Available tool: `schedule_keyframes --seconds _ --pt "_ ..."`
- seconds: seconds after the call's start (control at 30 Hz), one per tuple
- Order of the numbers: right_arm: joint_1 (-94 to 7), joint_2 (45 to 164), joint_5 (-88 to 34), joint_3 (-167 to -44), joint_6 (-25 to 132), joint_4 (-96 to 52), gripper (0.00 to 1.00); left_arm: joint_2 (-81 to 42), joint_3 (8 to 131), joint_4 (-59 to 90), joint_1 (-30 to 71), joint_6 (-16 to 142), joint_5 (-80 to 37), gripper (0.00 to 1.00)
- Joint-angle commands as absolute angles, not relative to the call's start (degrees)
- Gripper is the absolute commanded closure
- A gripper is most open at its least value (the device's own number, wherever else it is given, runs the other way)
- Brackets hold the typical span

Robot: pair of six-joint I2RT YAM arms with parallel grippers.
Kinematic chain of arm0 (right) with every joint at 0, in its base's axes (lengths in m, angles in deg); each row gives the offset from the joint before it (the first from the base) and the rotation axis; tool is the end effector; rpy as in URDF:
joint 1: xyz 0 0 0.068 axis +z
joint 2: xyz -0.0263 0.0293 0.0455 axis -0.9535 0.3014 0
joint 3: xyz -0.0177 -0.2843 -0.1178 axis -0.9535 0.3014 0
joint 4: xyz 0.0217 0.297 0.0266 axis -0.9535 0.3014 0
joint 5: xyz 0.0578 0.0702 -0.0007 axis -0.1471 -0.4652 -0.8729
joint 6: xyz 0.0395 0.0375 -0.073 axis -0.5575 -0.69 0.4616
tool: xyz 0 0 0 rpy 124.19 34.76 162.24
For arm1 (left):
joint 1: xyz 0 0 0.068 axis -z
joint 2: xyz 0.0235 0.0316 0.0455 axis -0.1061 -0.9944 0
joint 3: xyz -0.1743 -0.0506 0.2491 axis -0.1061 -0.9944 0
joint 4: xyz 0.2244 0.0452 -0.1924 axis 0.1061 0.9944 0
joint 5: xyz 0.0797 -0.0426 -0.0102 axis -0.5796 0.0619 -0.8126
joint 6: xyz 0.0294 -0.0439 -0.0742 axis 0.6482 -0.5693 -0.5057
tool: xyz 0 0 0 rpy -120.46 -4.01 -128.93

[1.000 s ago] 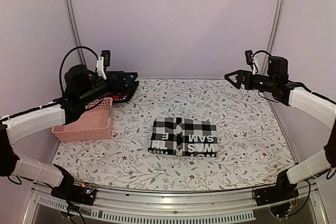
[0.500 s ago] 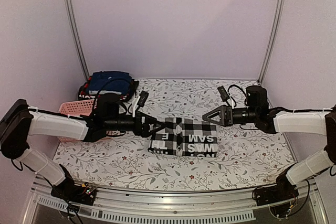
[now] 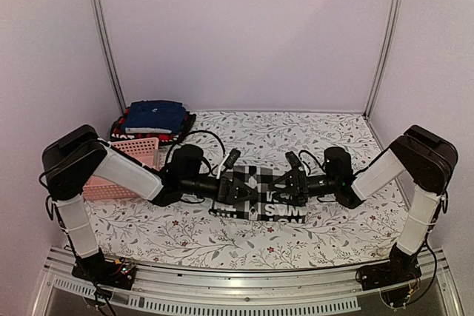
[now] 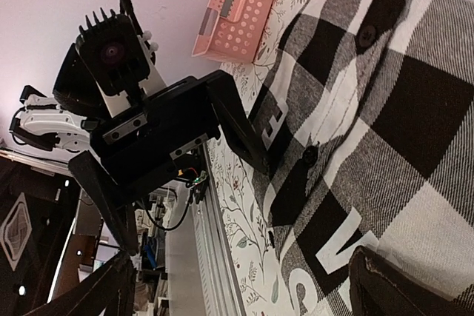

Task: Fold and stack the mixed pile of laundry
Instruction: Adjust the square-folded shirt at the center of the board.

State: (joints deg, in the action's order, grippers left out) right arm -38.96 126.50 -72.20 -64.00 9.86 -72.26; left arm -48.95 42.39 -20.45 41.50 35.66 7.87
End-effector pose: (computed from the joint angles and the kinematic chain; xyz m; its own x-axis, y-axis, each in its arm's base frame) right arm 0.2664 0.2548 0.1203 -0.9168 -0.0549 -0.3955 -0.3984 0.1930 0.8967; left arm 0.2472 -0.3446 0.1363 -0.8067 0.1390 -0.5743 0.5893 0.2621 -0.7643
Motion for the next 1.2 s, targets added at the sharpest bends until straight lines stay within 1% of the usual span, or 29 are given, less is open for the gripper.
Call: schedule_keyframes --seconds 0.0,0.1,0.17,0.3,0.4,0.5,0.6,0.77,0.9,1.17 --pt "-38.8 136.1 -74.8 -60.2 1.8 -86.9 0.01 -54.0 37.6 -30.2 41.5 28.7 10.0 0.00" --pt "-41.0 141.2 -74.6 -57.8 1.4 -89.0 0.01 -56.6 33.3 -32.5 39.8 26.8 8.1 0.00" --pt "-43.5 142.4 -74.2 -55.1 1.5 -90.0 0.01 -56.8 30.7 -33.0 38.3 26.3 6.9 0.00" --pt "-47.4 138.9 -76.3 -51.6 2.0 -89.7 0.01 -52.2 27.0 -31.8 35.0 27.7 6.0 0.00" --pt "-48.0 131.2 -78.0 -52.4 3.7 -85.8 0.01 -45.9 30.8 -21.4 35.3 34.2 4.3 0.00" --pt "-48.2 124.1 -78.6 -57.6 7.3 -78.2 0.01 -43.1 35.4 -14.9 35.4 37.9 4.2 0.00" --pt "-48.2 122.8 -79.4 -63.8 10.4 -73.2 0.01 -43.6 40.4 -12.2 35.4 39.4 4.3 0.00" --pt "-48.1 128.7 -80.6 -72.2 10.2 -72.7 0.01 -50.0 48.5 -13.4 34.3 39.0 4.9 0.00" --pt "-48.1 137.6 -80.8 -77.4 10.5 -72.3 0.01 -57.6 53.6 -15.0 32.0 37.8 6.2 0.00" --pt "-52.3 149.4 -77.8 -83.1 16.5 -64.4 0.05 -63.6 53.2 -15.5 26.3 37.1 3.2 0.00"
